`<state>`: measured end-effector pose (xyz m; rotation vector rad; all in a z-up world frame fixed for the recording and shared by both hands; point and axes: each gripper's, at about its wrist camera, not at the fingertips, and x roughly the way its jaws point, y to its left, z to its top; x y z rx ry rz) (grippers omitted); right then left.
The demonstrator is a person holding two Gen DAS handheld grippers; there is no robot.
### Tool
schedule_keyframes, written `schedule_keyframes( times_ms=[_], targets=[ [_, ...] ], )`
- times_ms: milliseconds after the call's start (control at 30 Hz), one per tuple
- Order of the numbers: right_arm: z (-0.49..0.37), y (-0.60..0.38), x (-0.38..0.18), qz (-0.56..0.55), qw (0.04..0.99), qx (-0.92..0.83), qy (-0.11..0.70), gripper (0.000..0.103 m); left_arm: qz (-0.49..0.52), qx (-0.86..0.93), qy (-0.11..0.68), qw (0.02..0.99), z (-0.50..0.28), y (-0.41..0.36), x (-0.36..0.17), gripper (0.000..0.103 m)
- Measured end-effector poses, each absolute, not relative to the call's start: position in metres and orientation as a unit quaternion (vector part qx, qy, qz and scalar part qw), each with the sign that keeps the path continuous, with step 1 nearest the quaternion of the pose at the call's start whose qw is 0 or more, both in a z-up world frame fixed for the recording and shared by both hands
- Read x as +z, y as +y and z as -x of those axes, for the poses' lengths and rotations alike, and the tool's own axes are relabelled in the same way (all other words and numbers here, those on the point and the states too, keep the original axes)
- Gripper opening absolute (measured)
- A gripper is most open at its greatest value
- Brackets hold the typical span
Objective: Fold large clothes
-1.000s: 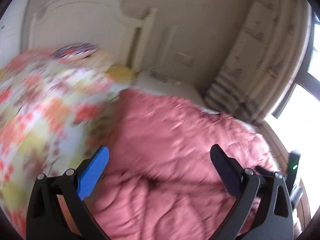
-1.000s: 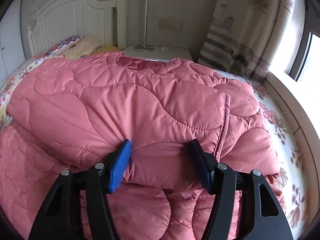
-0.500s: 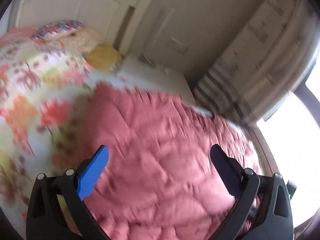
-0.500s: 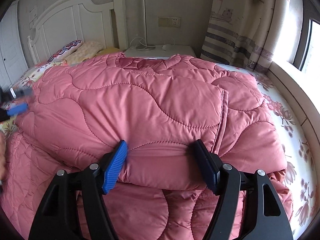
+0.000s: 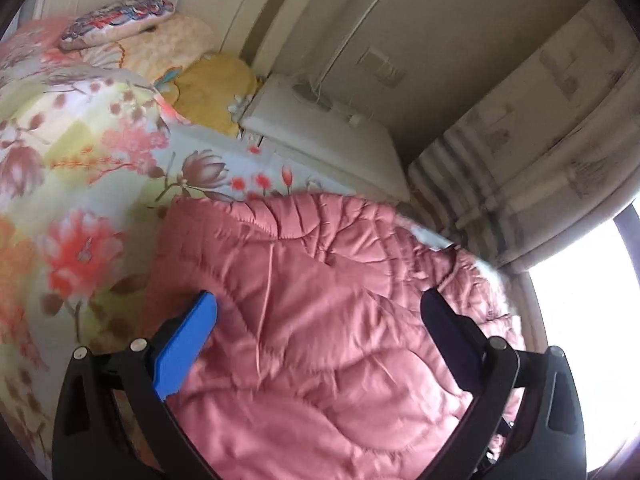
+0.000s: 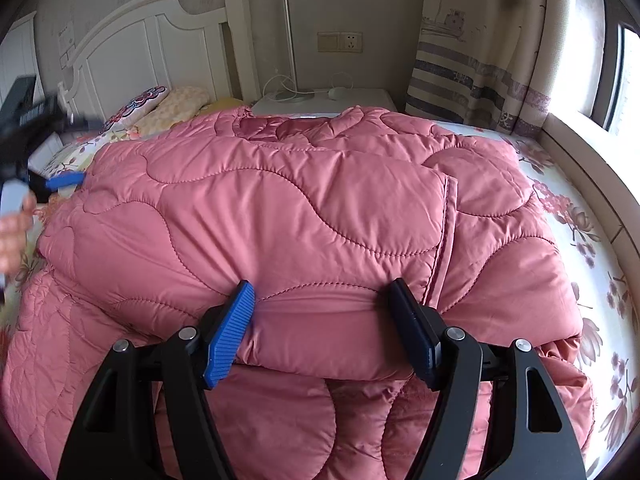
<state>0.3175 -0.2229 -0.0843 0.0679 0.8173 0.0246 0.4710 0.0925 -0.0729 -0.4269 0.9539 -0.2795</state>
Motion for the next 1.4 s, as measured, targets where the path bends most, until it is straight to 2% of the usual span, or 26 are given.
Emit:
schedule_keyframes(
  times_ms=[100,333,500,633,767,833,933,1100,1233,1400],
  targets=[
    [-0.317,-0.223,-0.084,-0.035,0.917,0.013,0.397,0.068,0.201,-0.108,0.502,0.834,-0.495,0.091,-0.095,0.100],
    [-0.317,-0.225,-0.085,-0.042,0.917,0.019,0.397,0.069,0.235,-0.106,0.469,0.845,-0.506,0.100,-0.068,0.100],
    [-0.317,-0.226,-0.085,-0.044,0.917,0.021,0.397,0.069,0.183,-0.089,0.482,0.852,-0.528,0.092,-0.098,0.100],
    [-0.317,-0.227,-0.084,-0.047,0.917,0.024,0.396,0.069,0.137,-0.066,0.420,0.895,-0.502,0.076,-0.071,0.100],
    [-0.317,-0.227,-0.085,-0.048,0.916,0.026,0.397,0.070,0.071,-0.128,0.370,0.917,-0.457,0.032,-0.042,0.101],
    [-0.317,-0.227,-0.085,-0.049,0.916,0.026,0.397,0.070,-0.025,-0.133,0.397,0.908,-0.447,-0.007,-0.055,0.101],
    [-0.317,-0.227,-0.085,-0.050,0.916,0.027,0.396,0.070,-0.071,-0.128,0.461,0.875,-0.457,-0.032,-0.097,0.101],
    [-0.317,-0.229,-0.084,-0.055,0.916,0.030,0.395,0.071,-0.025,-0.103,0.453,0.885,-0.449,-0.014,-0.087,0.100],
    [-0.316,-0.230,-0.084,-0.059,0.916,0.032,0.395,0.071,-0.024,-0.068,0.374,0.925,-0.392,0.013,-0.059,0.101],
    [-0.315,-0.229,-0.084,-0.059,0.916,0.033,0.395,0.072,-0.036,-0.021,0.406,0.913,-0.374,0.034,-0.087,0.101]
  ],
)
